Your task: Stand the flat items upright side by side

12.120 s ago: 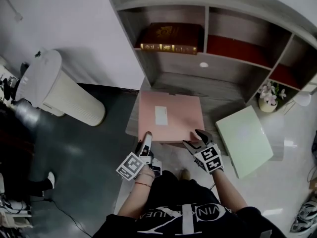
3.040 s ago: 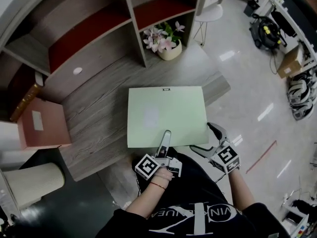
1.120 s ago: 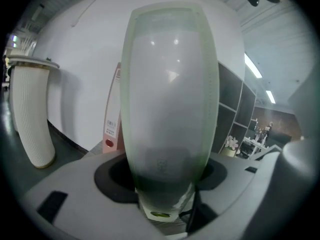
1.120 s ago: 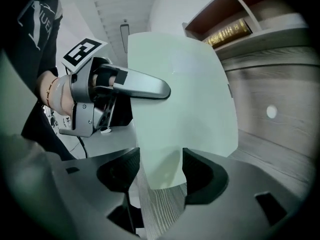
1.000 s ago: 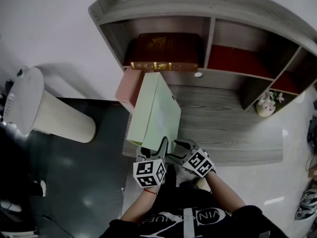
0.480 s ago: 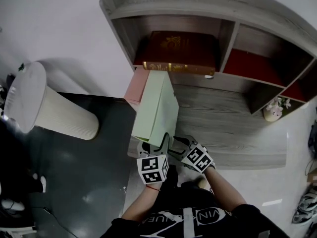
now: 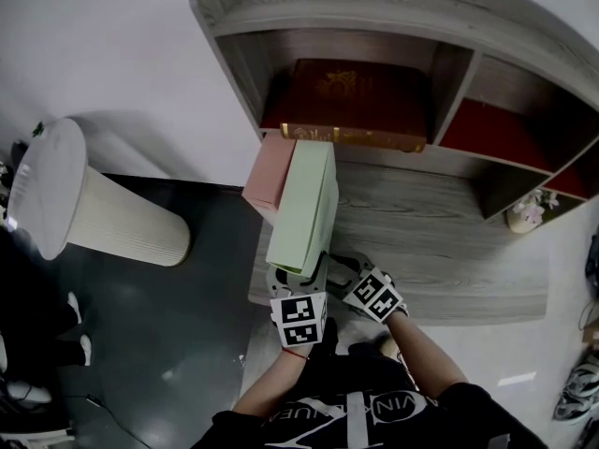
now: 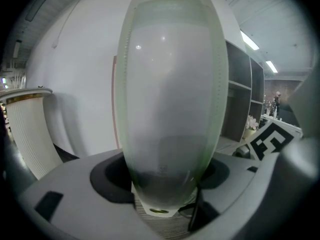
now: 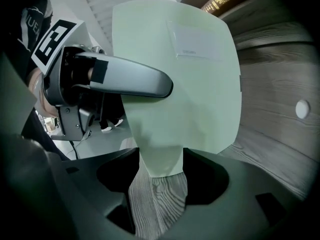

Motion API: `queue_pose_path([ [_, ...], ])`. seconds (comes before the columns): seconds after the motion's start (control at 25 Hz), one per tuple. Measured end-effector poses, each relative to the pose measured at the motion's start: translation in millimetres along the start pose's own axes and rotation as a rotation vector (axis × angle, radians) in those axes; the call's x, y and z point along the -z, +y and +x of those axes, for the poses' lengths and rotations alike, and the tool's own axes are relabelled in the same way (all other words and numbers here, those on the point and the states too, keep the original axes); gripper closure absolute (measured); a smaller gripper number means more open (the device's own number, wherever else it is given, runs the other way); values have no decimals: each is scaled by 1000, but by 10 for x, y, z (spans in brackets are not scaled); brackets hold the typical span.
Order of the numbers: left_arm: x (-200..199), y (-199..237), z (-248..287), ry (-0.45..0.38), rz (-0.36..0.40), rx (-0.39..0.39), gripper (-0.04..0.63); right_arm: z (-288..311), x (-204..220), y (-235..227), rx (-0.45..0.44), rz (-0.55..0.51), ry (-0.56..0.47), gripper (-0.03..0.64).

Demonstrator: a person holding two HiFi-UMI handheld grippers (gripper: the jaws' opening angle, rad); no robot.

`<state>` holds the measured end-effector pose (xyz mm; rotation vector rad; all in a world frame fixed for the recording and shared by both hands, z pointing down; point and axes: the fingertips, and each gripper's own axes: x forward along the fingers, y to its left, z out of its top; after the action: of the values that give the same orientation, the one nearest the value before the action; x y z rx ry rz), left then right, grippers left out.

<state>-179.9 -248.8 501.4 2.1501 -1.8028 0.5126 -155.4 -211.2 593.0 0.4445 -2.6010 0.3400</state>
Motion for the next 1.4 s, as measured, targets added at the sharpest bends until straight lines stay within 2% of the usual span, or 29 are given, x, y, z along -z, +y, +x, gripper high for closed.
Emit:
queue_pose_path([
  [0.32, -95, 96, 197, -2, 43, 42, 265, 188, -129, -179, -21, -13, -24, 322],
  [0.84, -176, 148, 279, -27, 26, 79, 267, 273, -211, -374, -64, -58, -28, 307],
  [0.96, -178, 146, 275, -33, 20, 82, 267, 271, -170, -500, -37, -76, -1, 351],
  [1.2, -170, 150, 278, -13, 10, 91, 267, 241, -200, -596, -19, -61, 3, 350],
  [1.32, -154, 138, 255, -20, -1, 112, 267, 147, -312, -505, -32, 18, -79, 315],
  [1.4, -138, 134, 248, -24, -7, 135, 267, 101, -411, -403, -52, 67, -141, 199],
])
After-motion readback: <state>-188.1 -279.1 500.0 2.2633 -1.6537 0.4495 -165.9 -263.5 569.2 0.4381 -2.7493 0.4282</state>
